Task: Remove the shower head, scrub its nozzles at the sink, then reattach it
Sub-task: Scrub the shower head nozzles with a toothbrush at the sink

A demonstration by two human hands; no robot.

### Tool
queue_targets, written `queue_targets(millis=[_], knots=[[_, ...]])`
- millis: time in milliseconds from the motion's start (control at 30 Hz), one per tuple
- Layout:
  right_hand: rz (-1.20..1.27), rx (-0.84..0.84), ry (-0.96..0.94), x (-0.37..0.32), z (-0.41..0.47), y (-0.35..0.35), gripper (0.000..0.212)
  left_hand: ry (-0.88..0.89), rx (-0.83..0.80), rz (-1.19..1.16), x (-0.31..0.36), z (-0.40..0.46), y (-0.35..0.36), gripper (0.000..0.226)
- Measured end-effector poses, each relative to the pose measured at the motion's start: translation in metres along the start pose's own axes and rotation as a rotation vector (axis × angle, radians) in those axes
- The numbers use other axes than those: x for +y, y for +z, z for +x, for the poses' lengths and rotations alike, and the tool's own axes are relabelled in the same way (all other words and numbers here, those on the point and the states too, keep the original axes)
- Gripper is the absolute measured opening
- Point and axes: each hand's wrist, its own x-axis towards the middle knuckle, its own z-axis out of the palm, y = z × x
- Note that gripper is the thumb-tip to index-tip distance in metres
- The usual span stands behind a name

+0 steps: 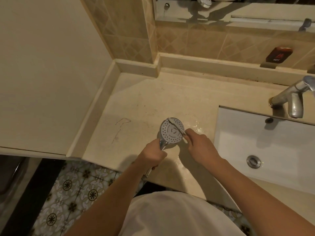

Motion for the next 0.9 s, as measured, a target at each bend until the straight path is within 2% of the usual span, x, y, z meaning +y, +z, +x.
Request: queue_targets(millis=[133, 267, 333, 433, 567, 700, 800, 900], knots=[[-0.042, -0.124, -0.074, -0.007, -0.007, 0.006, 0.016, 0.008, 0.009, 0.032, -0.005, 0.001, 0.001, 0.033], [0.024, -0.013, 0.026, -0.004, 0.002, 0.000, 0.018, 0.018, -0.020, 0.004, -0.008, -0.002, 0.003, 0.034], [-0.060, -0.015, 0.005, -0.007, 0.000, 0.002, 0.022, 0.023, -0.018, -0.006, -0.006, -0.004, 0.002, 0.037], [-0.230, -0.010, -0.029, -0.014, -0.011, 0.010, 0.030, 0.102, 0.021, -0.015, -0.011, -0.003, 0.004, 0.030], [-0.104, 0.076, 0.103, -0.007, -0.009, 0.007, 0.033, 0.148, 0.029, -0.045, -0.012, -0.005, 0.002, 0.026], [-0.156, 0.050, 0.088, -0.006, -0.015, 0.013, 0.034, 0.133, -0.029, -0.115, -0.009, -0.011, 0.001, 0.012], [-0.065, 0.149, 0.182, 0.011, -0.007, 0.002, 0.032, 0.094, -0.052, -0.175, -0.010, -0.016, 0.001, 0.014], [0.017, 0.060, 0.083, 0.014, -0.007, -0.002, 0.028, 0.060, -0.069, -0.247, -0.009, -0.020, 0.000, 0.013]])
